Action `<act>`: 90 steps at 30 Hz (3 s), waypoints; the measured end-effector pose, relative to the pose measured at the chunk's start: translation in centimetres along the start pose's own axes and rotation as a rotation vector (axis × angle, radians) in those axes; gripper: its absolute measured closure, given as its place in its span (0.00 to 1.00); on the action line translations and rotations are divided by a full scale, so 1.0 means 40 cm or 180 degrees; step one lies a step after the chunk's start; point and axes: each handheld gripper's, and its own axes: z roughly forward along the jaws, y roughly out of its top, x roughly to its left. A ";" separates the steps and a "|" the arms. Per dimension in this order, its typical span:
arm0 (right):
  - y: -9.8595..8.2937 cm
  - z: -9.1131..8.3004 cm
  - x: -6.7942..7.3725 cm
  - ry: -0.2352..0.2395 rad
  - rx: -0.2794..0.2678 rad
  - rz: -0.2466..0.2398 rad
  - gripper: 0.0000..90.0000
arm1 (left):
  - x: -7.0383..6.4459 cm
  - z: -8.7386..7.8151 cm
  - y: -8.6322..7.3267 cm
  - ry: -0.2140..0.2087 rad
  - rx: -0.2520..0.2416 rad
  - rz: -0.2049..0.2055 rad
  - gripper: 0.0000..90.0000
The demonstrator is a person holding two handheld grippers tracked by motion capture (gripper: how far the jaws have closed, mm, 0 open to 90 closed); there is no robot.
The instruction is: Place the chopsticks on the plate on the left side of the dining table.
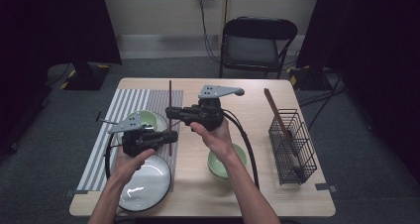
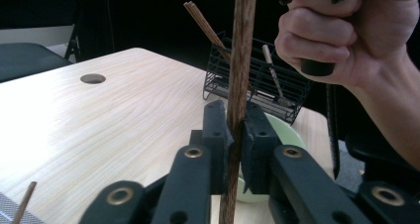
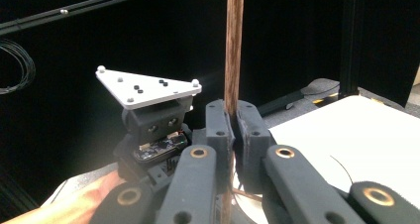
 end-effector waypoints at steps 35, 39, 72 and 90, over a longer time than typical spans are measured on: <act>-0.014 -0.027 -0.046 -0.0481 0.0077 -0.0117 0.50 | 0.000 -0.018 0.004 0.0080 -0.0032 0.0008 0.94; -0.016 -0.033 -0.052 -0.0533 0.0119 -0.0126 0.48 | 0.002 -0.016 0.004 0.0076 -0.0033 -0.0006 0.94; -0.048 -0.052 -0.077 -0.0830 0.0179 -0.0148 0.35 | 0.010 -0.058 0.014 0.0170 -0.0122 0.0030 0.94; -0.049 -0.074 -0.084 -0.0932 0.0097 -0.0139 0.30 | 0.013 -0.059 0.010 0.0170 -0.0095 0.0033 0.94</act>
